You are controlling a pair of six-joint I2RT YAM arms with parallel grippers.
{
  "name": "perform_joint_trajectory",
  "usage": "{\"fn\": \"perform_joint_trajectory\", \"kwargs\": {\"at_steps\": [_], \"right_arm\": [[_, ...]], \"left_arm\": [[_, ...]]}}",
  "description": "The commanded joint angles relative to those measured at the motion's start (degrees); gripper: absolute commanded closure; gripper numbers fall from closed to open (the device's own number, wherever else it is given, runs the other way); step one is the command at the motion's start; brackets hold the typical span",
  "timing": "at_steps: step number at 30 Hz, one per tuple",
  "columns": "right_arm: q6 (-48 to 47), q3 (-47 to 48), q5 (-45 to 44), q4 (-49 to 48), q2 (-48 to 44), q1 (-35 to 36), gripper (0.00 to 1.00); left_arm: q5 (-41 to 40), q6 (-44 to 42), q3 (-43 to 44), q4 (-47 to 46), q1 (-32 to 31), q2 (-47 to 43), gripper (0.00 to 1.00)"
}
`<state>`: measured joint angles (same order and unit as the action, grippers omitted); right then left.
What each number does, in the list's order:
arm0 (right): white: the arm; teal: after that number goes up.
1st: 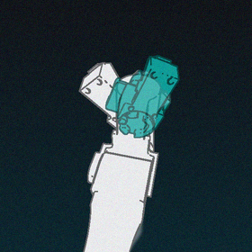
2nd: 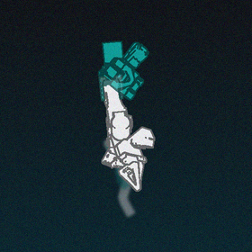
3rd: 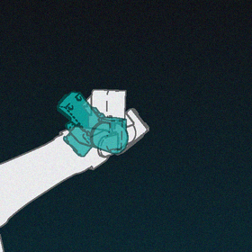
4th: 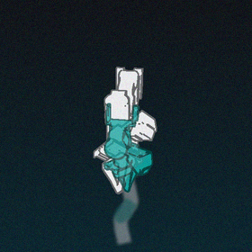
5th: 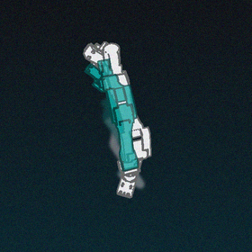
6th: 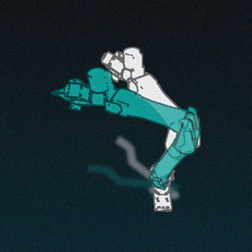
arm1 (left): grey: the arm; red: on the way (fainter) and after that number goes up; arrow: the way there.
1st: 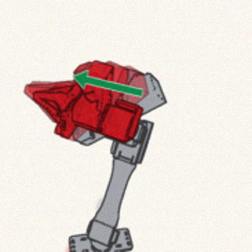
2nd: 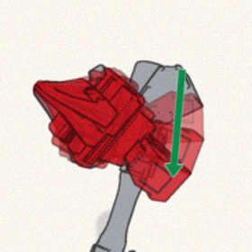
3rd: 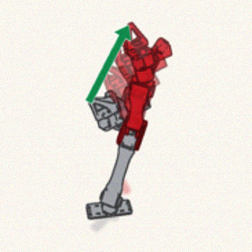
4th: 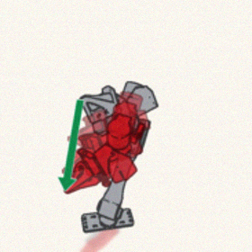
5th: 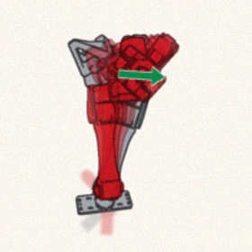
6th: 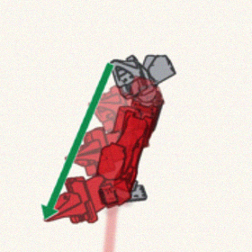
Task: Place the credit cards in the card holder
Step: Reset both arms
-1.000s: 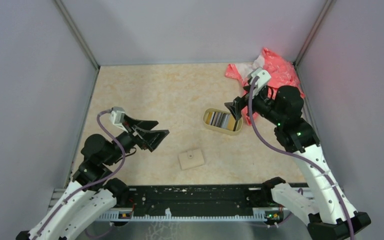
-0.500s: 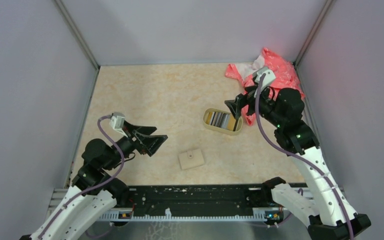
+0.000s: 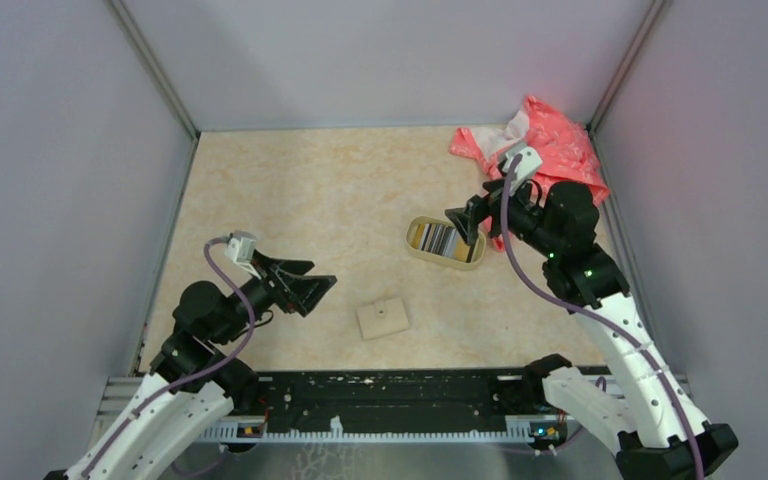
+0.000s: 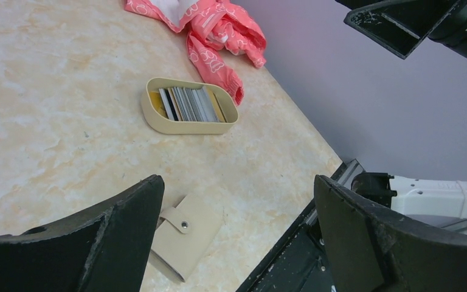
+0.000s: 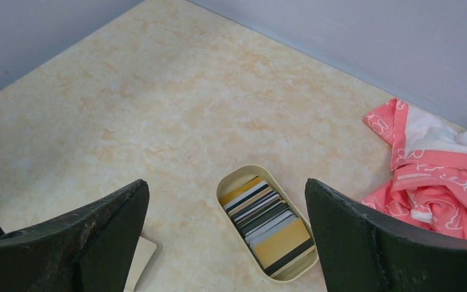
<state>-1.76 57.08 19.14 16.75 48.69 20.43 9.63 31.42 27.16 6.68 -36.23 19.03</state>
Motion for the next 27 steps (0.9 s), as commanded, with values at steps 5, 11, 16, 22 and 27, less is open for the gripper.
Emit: {"fn": "perform_joint_trajectory", "kwargs": {"at_steps": [5, 11, 16, 22, 27], "right_arm": [[1.3, -0.5, 0.5, -4.2, -1.1, -0.2, 0.01], [5.0, 0.0, -1.3, -4.4, -1.1, -0.2, 0.02], [5.0, 0.6, -2.1, -4.3, -1.1, -0.2, 0.02], [4.2, 0.5, -2.0, -4.3, -1.0, -0.3, 0.02], [4.1, 0.8, -1.4, -4.0, -0.9, -0.2, 0.01]], "left_arm": [[-0.6, 0.9, -1.9, -0.9, 0.0, -1.0, 0.02], [-0.8, 0.8, -1.6, -0.5, 0.0, -1.3, 0.02], [-1.0, 0.7, -1.6, -0.3, 0.0, -1.4, 0.02], [-1.1, 0.7, -1.5, -0.4, 0.0, -1.4, 0.02], [-1.3, 0.5, -1.2, -0.3, 0.0, -1.2, 0.02]]}}
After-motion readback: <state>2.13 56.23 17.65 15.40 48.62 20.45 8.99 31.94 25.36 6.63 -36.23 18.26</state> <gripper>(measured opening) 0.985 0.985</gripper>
